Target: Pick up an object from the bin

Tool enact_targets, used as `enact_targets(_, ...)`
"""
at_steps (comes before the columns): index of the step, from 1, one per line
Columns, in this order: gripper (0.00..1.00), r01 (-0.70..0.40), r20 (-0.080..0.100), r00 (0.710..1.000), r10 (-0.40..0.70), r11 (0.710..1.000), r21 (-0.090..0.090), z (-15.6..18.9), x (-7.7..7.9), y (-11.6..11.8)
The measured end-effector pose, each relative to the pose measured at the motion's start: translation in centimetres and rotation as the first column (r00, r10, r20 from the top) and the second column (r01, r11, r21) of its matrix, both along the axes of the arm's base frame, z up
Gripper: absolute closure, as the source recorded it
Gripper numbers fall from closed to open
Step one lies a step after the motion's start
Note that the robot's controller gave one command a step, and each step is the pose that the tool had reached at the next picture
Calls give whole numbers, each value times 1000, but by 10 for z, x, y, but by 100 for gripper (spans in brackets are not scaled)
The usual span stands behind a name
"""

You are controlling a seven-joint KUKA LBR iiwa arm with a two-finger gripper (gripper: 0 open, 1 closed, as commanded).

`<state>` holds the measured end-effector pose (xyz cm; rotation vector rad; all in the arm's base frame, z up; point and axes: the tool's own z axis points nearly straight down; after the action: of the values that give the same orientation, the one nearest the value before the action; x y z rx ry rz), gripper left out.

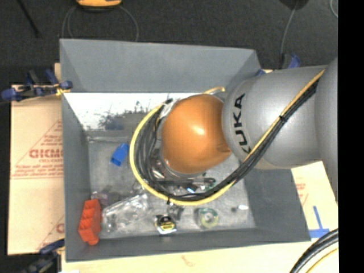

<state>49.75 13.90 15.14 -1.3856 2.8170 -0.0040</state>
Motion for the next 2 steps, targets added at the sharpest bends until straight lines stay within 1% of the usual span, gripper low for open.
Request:
enact_targets(1,0,-198,-4,980,198,980,0,-52,38,77)
enact_targets(2,0,-194,1,981,194,981,7,-65,45,76)
